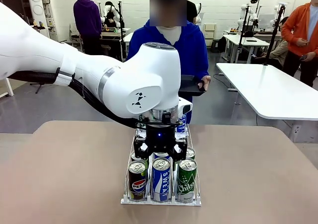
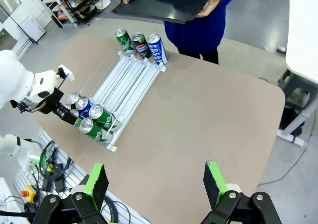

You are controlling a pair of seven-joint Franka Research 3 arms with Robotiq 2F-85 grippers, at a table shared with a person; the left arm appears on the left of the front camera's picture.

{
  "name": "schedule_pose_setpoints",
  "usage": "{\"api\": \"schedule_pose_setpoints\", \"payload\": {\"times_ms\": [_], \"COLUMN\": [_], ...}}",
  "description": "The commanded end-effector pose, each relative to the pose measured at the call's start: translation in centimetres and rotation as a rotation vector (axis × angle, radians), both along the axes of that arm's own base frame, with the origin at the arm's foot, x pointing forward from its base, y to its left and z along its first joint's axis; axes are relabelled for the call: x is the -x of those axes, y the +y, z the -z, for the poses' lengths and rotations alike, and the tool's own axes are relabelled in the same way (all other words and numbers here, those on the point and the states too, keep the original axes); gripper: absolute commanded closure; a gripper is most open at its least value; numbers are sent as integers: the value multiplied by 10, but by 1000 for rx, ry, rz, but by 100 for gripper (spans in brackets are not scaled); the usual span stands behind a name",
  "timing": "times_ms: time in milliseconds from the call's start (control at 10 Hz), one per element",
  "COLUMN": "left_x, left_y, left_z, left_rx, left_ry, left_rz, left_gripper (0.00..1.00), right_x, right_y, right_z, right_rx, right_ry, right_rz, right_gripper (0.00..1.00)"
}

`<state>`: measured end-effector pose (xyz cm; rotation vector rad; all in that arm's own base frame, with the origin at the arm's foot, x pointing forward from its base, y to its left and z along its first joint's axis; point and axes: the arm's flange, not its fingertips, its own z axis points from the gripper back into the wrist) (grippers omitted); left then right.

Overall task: Retrieve and hand over the desired beverage to the person.
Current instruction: Pick up a can of the same type that the person held from the Automatic Can Dispenser.

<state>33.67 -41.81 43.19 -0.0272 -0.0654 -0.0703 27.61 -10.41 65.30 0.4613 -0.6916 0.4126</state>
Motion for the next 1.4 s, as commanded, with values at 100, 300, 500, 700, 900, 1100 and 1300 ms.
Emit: {"api": "schedule_pose_setpoints", "payload": {"times_ms": [100,300,500,700,900,1100,1300], "left_x": [-1,0,0,9,22,28,22], "left_y": [-4,-4,-4,-2,7,13,17], "left_z": [-3,-3,-6,-57,-151,-220,-273], "left_rx": [-25,-28,-33,-61,-8,4,29], "left_ry": [-4,9,15,-9,-89,-145,-169], "left_rz": [-7,-6,-2,35,25,6,-24], "left_gripper": [100,92,100,100,100,100,100], "right_x": [0,0,0,0,0,0,0], "right_y": [1,1,1,1,1,1,1], "right_z": [1,1,1,1,1,1,1], "right_rx": [-8,-8,-8,-8,-8,-8,-8], "right_ry": [-4,-4,-4,-4,-4,-4,-4], "right_rz": [-14,-14,-14,-14,-14,-14,-14], "right_gripper": [0,0,0,0,0,0,0]}}
